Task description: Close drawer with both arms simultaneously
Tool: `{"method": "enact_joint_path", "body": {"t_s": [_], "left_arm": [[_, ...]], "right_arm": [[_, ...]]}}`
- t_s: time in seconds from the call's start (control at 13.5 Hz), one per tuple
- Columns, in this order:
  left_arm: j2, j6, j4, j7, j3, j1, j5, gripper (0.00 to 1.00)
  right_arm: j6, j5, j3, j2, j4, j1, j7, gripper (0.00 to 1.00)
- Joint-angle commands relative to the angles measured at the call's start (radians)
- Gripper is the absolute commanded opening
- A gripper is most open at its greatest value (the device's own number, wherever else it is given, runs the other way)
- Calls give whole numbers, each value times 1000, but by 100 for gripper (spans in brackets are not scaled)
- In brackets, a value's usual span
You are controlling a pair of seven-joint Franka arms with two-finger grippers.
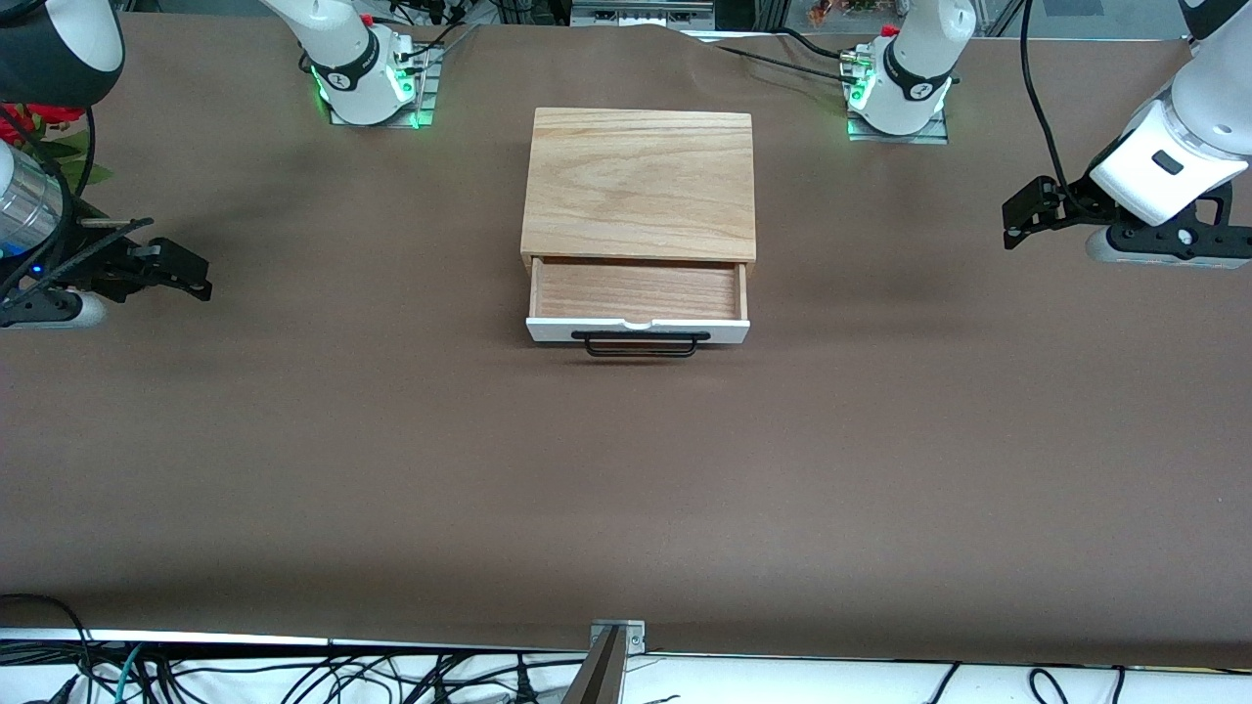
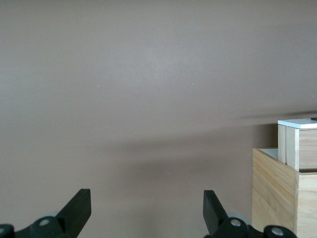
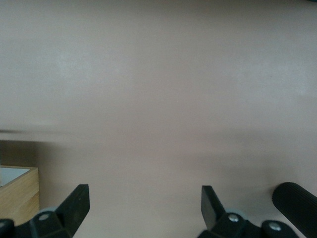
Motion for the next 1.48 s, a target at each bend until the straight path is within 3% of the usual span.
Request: {"method": "enact_joint_path", "body": {"t_s": [0.0, 1.41], "left_arm": [[2, -15, 13, -9, -10, 24, -18, 100], [6, -15, 15, -9, -14, 24, -47, 100]], "right_arm": [[-5, 27, 0, 11, 25, -3, 12, 100], [-5, 29, -4, 18, 34, -13, -1, 100]]}}
